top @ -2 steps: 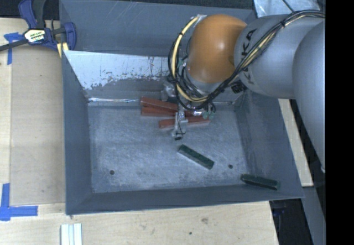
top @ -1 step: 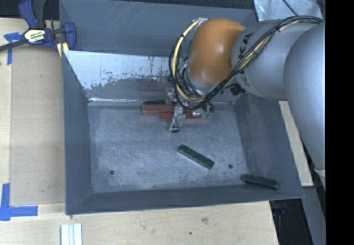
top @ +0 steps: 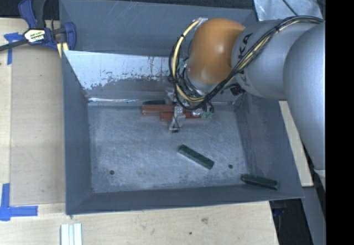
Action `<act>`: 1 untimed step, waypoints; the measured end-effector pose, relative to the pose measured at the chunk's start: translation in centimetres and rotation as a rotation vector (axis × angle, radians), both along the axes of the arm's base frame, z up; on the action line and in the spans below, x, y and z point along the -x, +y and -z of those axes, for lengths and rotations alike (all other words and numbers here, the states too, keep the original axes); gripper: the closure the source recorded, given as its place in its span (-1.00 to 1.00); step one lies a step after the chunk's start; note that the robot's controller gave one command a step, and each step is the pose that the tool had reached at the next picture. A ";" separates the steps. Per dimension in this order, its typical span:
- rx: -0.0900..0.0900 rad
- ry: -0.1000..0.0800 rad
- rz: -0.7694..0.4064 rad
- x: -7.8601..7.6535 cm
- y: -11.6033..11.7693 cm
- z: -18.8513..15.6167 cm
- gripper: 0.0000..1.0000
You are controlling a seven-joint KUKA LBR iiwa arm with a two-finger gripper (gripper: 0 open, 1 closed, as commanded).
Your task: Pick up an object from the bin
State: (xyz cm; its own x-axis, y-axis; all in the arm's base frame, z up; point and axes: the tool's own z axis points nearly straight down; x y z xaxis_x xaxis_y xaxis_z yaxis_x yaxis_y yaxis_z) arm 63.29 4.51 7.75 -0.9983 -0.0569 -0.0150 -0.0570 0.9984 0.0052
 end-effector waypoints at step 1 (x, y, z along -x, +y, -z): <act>0.005 0.010 0.001 -0.1 -0.1 -8.1 1.00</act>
Offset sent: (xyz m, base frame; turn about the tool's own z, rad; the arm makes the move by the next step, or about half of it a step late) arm -0.0001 0.0000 0.0059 0.0000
